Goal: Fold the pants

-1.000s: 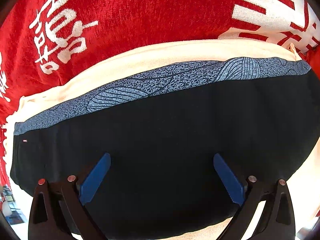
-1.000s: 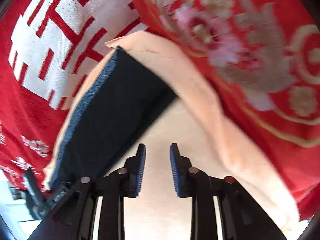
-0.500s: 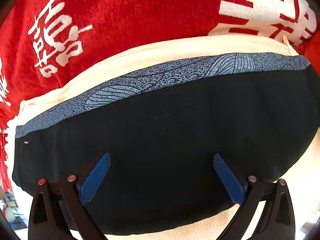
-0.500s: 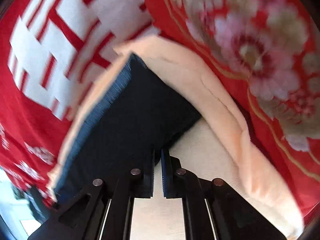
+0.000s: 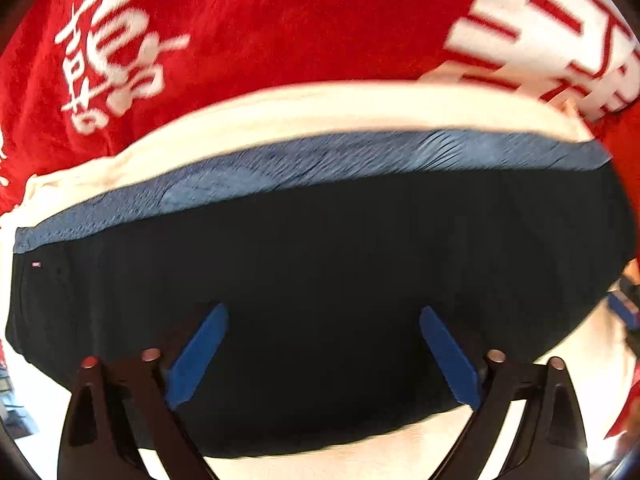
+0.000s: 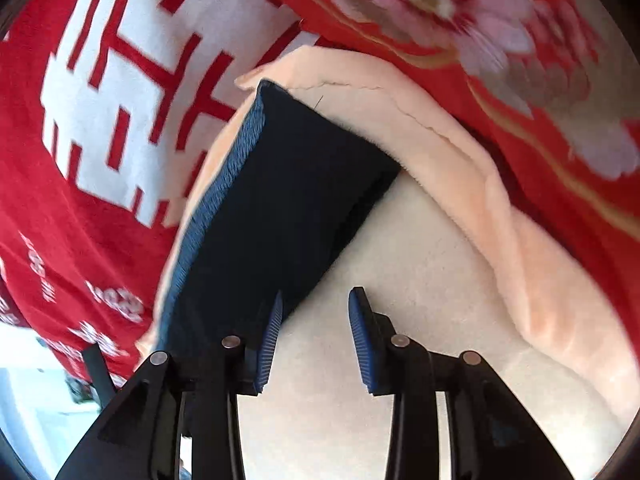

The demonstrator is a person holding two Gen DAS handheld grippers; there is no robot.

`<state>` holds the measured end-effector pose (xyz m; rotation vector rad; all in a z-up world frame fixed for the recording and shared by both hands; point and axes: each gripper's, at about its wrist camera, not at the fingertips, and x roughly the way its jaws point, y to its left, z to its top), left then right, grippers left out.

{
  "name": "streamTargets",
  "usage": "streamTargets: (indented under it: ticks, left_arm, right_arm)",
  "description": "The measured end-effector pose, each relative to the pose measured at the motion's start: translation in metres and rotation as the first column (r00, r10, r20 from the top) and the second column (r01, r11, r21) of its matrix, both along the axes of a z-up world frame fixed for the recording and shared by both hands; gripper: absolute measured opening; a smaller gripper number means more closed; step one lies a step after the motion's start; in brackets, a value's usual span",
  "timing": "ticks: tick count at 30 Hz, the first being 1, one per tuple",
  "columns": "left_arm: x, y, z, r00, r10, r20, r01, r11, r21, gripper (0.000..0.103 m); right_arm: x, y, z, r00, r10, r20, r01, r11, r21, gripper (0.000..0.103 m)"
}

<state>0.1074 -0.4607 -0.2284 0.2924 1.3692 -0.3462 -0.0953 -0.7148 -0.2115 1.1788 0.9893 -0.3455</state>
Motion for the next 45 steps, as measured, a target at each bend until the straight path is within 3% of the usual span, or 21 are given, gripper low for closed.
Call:
streamTargets:
  ticks: [3, 7, 10, 12, 13, 14, 15, 18, 21, 24, 29, 34, 38, 42, 45]
  left_arm:
    - [-0.006, -0.026, 0.007, 0.999, -0.019, 0.027, 0.020, 0.998, -0.059, 0.097]
    - [-0.017, -0.062, -0.017, 0.998, -0.056, 0.032, 0.057, 0.998, -0.032, 0.097]
    - [-0.025, -0.065, -0.017, 0.995, -0.053, 0.083, 0.056, 0.998, -0.037, 0.100]
    - [-0.024, -0.067, -0.017, 0.997, -0.052, 0.056, 0.053, 0.998, -0.033, 0.100]
    - [-0.019, -0.068, -0.013, 0.998, -0.049, 0.030, 0.050, 0.999, -0.016, 0.099]
    - [-0.013, -0.067, -0.009, 0.999, -0.045, 0.026, 0.046, 0.999, -0.016, 0.091]
    - [-0.004, -0.068, 0.001, 0.998, -0.040, 0.038, 0.041, 0.999, -0.028, 0.081]
    - [0.002, -0.080, 0.018, 0.996, -0.048, 0.076, 0.054, 0.995, -0.082, 0.080]
    - [-0.012, -0.098, -0.006, 0.992, -0.115, 0.050, 0.117, 0.993, -0.033, 0.080]
    - [-0.022, -0.095, -0.007, 0.985, -0.112, 0.133, 0.120, 0.991, -0.056, 0.081]
    - [-0.021, -0.087, -0.004, 0.981, -0.141, 0.132, 0.153, 0.984, -0.086, 0.081]
    - [-0.030, -0.059, 0.003, 0.983, -0.149, 0.104, 0.163, 0.976, -0.146, 0.080]
    - [-0.019, 0.000, 0.030, 0.990, -0.092, 0.108, 0.112, 0.974, -0.196, 0.080]
    - [-0.002, 0.077, 0.051, 0.989, -0.037, 0.144, 0.060, 0.986, -0.156, 0.080]
    - [0.014, 0.146, 0.052, 0.987, 0.023, 0.161, -0.008, 0.995, -0.095, 0.080]
  right_arm:
    - [-0.001, -0.003, -0.007, 0.996, -0.036, 0.075, 0.035, 0.999, 0.014, 0.038]
    - [0.005, -0.009, -0.014, 0.981, -0.095, 0.168, 0.092, 0.995, 0.025, 0.038]
    - [0.015, -0.011, -0.020, 0.965, -0.150, 0.216, 0.144, 0.989, 0.042, 0.038]
    - [0.023, -0.013, -0.021, 0.959, -0.174, 0.223, 0.159, 0.984, 0.084, 0.038]
    - [0.026, -0.014, -0.020, 0.959, -0.180, 0.219, 0.161, 0.982, 0.102, 0.035]
    - [0.028, -0.015, -0.017, 0.961, -0.181, 0.211, 0.159, 0.981, 0.114, 0.017]
    - [0.029, -0.015, -0.013, 0.963, -0.166, 0.210, 0.146, 0.983, 0.110, 0.014]
    - [0.039, -0.008, 0.022, 0.975, -0.036, 0.217, 0.037, 0.999, -0.004, 0.014]
    - [0.052, 0.007, 0.055, 0.970, 0.085, 0.227, -0.061, 0.992, -0.111, 0.014]
    - [0.068, 0.032, 0.078, 0.959, 0.192, 0.207, -0.148, 0.967, -0.209, 0.014]
    - [0.096, 0.080, 0.107, 0.928, 0.338, 0.160, -0.266, 0.898, -0.351, 0.014]
    - [0.106, 0.119, 0.125, 0.911, 0.402, 0.094, -0.324, 0.837, -0.440, 0.014]
    - [0.120, 0.165, 0.139, 0.874, 0.486, 0.000, -0.408, 0.734, -0.542, 0.013]
    - [0.138, 0.225, 0.135, 0.819, 0.564, -0.107, -0.508, 0.624, -0.593, 0.014]
    - [0.156, 0.282, 0.110, 0.759, 0.617, -0.209, -0.595, 0.527, -0.607, 0.017]
